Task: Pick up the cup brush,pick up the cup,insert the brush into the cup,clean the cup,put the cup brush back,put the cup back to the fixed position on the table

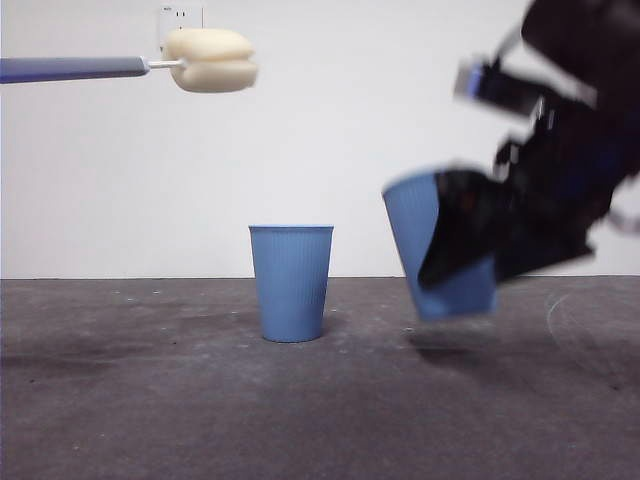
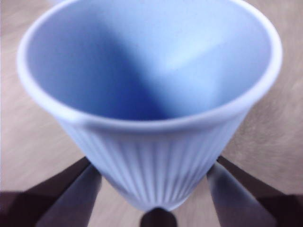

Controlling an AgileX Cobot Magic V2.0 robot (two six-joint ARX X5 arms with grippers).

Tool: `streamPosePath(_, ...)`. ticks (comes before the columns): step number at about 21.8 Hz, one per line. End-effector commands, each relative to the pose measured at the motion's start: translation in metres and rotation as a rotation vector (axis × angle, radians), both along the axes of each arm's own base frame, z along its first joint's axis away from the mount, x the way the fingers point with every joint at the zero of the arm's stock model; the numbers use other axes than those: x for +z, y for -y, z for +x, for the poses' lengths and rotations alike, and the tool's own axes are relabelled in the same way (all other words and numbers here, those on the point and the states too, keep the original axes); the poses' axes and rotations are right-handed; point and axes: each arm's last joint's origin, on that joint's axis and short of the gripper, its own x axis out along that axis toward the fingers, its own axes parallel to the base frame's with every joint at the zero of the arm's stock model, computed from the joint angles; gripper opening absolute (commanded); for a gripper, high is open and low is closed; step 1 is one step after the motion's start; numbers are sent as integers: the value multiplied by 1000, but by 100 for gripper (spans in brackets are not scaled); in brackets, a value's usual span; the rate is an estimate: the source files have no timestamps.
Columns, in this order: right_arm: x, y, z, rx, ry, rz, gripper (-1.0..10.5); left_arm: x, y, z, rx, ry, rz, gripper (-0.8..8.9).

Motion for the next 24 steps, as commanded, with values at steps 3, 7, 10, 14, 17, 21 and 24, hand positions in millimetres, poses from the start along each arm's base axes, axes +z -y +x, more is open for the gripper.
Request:
streamPosePath(3, 45, 0, -26, 156, -140, -228, -13, -4, 11, -9, -150, -27, 49, -9)
streamPosePath(7, 59, 0, -40, 198, -220, -388, -13, -7, 25, -25, -322, -60, 148, -9)
streamPosePath(10, 58, -3, -49, 234, -228, -502, -13, -13, 32, -36, -405, -112, 261, -9)
streamPosePath(14, 56, -14, -64, 309, -209, -620, -14, -17, 45, -36, -480, -115, 309, -9)
streamPosePath(17, 53, -21, -72, 341, -187, -703, -14, -23, 56, -35, -524, -147, 334, -9)
streamPosePath(21, 51, -28, -77, 364, -163, -753, -13, -29, 68, -34, -575, -174, 360, -9)
streamPosePath(24, 49, -32, -79, 394, -153, -782, -13, -34, 77, -32, -605, -183, 372, -9)
